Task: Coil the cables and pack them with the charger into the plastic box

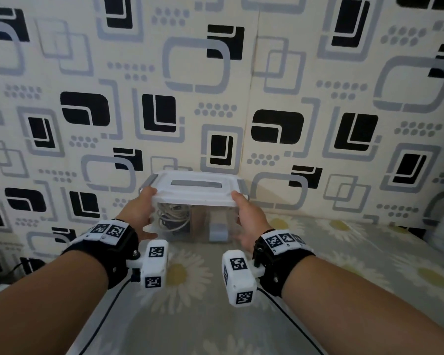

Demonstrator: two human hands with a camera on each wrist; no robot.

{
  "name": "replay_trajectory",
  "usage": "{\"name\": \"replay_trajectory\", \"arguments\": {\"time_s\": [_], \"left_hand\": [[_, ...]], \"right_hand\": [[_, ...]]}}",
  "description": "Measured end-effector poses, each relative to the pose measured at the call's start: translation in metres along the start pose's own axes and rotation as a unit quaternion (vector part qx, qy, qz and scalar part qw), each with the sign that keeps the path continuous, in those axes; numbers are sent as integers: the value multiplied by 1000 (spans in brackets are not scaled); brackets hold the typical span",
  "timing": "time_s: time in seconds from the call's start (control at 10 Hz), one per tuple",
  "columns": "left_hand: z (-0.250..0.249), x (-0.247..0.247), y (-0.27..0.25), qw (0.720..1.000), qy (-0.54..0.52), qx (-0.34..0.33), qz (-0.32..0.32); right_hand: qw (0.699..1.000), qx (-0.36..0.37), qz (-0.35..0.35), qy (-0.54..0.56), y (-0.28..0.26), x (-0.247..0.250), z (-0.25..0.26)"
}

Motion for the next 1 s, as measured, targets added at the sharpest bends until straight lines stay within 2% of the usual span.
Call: {"name": "replay_trajectory", "arguments": {"time_s": [0.5,0.7,0.8,0.9,1.0], "left_hand": [[-5,2,21,1000,18,-1,-6],[-5,-2,12,1000,6,-1,-9],[-7,0,2,1000,8,-12,-7],[-16,0,-16,998,45,-53,-12],[-29,1,-37,987,102,-110,-60]], "right_hand": [[999,9,14,-36,18,-9,-5],[998,5,27,-57,18,-8,-4],[998,26,12,-63,13,-5,1],[996,57,-2,-75,10,3,10],[991,96,-15,-96,5,9,22]]}}
Point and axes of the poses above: each hand's wrist, its own y-axis towards the middle knuckle, its own x-axis out of the back of the hand, z = x × y, the point moved 2 cm from there along y, towards the middle knuckle, and after that the axes turned 5 degrees about x, right-handed, at the moved point
